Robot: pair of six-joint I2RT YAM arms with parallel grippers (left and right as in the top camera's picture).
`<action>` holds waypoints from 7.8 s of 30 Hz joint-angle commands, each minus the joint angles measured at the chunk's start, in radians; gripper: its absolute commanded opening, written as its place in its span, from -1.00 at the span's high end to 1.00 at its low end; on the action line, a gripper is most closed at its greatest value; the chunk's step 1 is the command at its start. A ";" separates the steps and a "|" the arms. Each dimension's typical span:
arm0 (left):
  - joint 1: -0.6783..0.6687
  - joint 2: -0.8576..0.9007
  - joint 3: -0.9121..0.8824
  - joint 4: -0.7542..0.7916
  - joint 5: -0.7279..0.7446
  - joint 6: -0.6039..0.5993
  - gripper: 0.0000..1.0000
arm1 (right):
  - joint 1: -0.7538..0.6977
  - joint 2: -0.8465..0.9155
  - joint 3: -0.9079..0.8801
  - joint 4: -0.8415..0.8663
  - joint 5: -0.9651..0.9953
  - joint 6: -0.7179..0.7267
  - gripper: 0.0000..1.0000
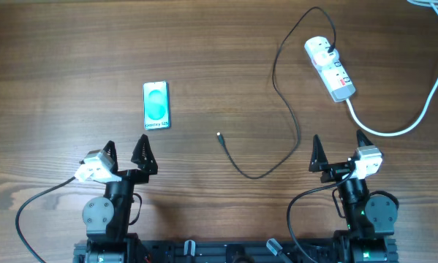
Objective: Plug charger to phone and switch on socket
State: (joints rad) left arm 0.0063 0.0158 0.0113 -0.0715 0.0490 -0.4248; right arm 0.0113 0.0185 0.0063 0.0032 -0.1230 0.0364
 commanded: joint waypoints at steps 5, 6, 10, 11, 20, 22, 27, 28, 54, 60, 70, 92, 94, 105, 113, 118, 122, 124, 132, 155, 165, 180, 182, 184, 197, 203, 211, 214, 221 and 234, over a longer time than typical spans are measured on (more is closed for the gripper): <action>-0.006 0.002 -0.005 -0.004 -0.013 0.005 -1.00 | -0.004 0.000 -0.001 0.003 0.000 -0.008 -1.00; -0.006 0.002 -0.005 -0.004 -0.013 0.005 -1.00 | -0.004 0.000 -0.001 0.003 0.000 -0.008 -0.99; -0.006 0.002 -0.005 -0.004 -0.013 0.005 -1.00 | -0.004 0.000 -0.001 0.004 0.000 -0.008 -0.99; -0.006 0.002 -0.005 -0.004 -0.013 0.005 -1.00 | -0.004 0.000 -0.001 0.003 0.000 -0.008 -1.00; -0.006 0.002 -0.005 -0.004 -0.013 0.005 -1.00 | -0.004 0.000 -0.001 0.003 0.000 -0.008 -1.00; -0.006 0.002 -0.005 -0.004 -0.013 0.005 -1.00 | -0.004 0.000 -0.001 0.003 0.000 -0.008 -0.99; -0.006 0.002 -0.005 -0.004 -0.013 0.005 -1.00 | -0.004 0.000 -0.001 0.003 0.000 -0.008 -0.99; -0.006 0.002 -0.005 -0.004 -0.013 0.005 -1.00 | -0.004 0.000 -0.001 0.003 0.000 -0.008 -0.99; -0.006 0.504 0.555 -0.349 0.281 -0.050 -1.00 | -0.004 -0.001 -0.001 0.003 0.000 -0.008 -1.00; -0.006 0.910 1.009 -0.778 0.370 0.036 -1.00 | -0.004 0.000 -0.001 0.003 0.000 -0.008 -0.99; -0.006 1.199 1.164 -1.046 0.385 0.016 -1.00 | -0.004 0.000 -0.001 0.003 0.000 -0.008 -1.00; -0.006 1.240 1.163 -1.070 0.358 0.018 0.92 | -0.004 0.000 -0.001 0.003 0.000 -0.008 -0.99; -0.006 1.240 1.163 -1.073 0.358 0.018 0.92 | -0.004 0.000 -0.001 0.003 0.000 -0.008 -0.99; -0.006 1.241 1.120 -1.070 0.357 0.017 0.92 | -0.004 0.000 -0.001 0.003 0.000 -0.008 -0.99; -0.006 1.243 1.120 -1.071 0.358 0.017 0.92 | -0.004 -0.001 -0.001 0.003 0.000 -0.008 -0.99; -0.006 1.243 1.120 -1.079 0.358 0.017 0.92 | -0.004 0.000 -0.001 0.003 0.000 -0.008 -0.99; -0.006 1.243 1.120 -1.108 0.357 0.017 0.92 | -0.004 0.000 -0.001 0.004 0.000 -0.008 -0.99; -0.006 1.243 1.120 -1.119 0.352 0.017 0.92 | -0.004 0.000 -0.001 0.003 0.000 -0.008 -0.99; -0.027 1.243 1.118 -1.126 0.238 -0.044 0.92 | -0.004 0.000 -0.001 0.003 0.000 -0.008 -0.99; -0.175 1.531 1.118 -1.080 0.050 -0.172 -0.44 | -0.004 0.000 -0.001 0.003 0.000 -0.008 -0.99; -0.175 1.617 1.118 -1.039 0.049 -0.171 -0.99 | -0.004 0.000 -0.001 0.003 0.000 -0.008 -0.99; -0.175 1.617 1.118 -0.924 -0.002 -0.159 -1.00 | -0.004 0.000 -0.001 0.003 0.000 -0.008 -0.98; -0.175 1.617 1.118 -0.903 -0.016 -0.159 -1.00 | -0.004 0.000 -0.001 0.004 0.000 -0.008 -0.99; -0.175 1.617 1.118 -0.885 -0.018 -0.159 -1.00 | -0.004 0.000 -0.001 0.003 0.000 -0.008 -1.00; -0.175 1.690 1.118 -0.871 -0.025 -0.159 -1.00 | -0.004 0.000 -0.001 0.003 0.000 -0.008 -0.99; -0.175 1.730 1.118 -0.839 -0.033 -0.159 -1.00 | -0.004 0.000 -0.001 0.004 0.000 -0.008 -0.99; -0.175 1.756 1.118 -0.818 -0.033 -0.159 -1.00 | -0.004 0.000 -0.001 0.003 0.000 -0.008 -1.00; -0.175 1.759 1.118 -0.817 -0.033 -0.160 -1.00 | -0.004 0.000 -0.001 0.003 0.000 -0.008 -0.99; -0.175 1.764 1.118 -0.817 -0.044 -0.160 -1.00 | -0.004 0.000 -0.001 0.004 0.000 -0.008 -0.99; -0.175 1.765 1.118 -0.800 -0.044 -0.159 -1.00 | -0.004 0.000 -0.001 0.003 0.000 -0.008 -1.00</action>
State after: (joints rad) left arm -0.1638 1.7676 1.1358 -0.8799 0.0231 -0.5892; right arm 0.0113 0.0231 0.0063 0.0010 -0.1230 0.0364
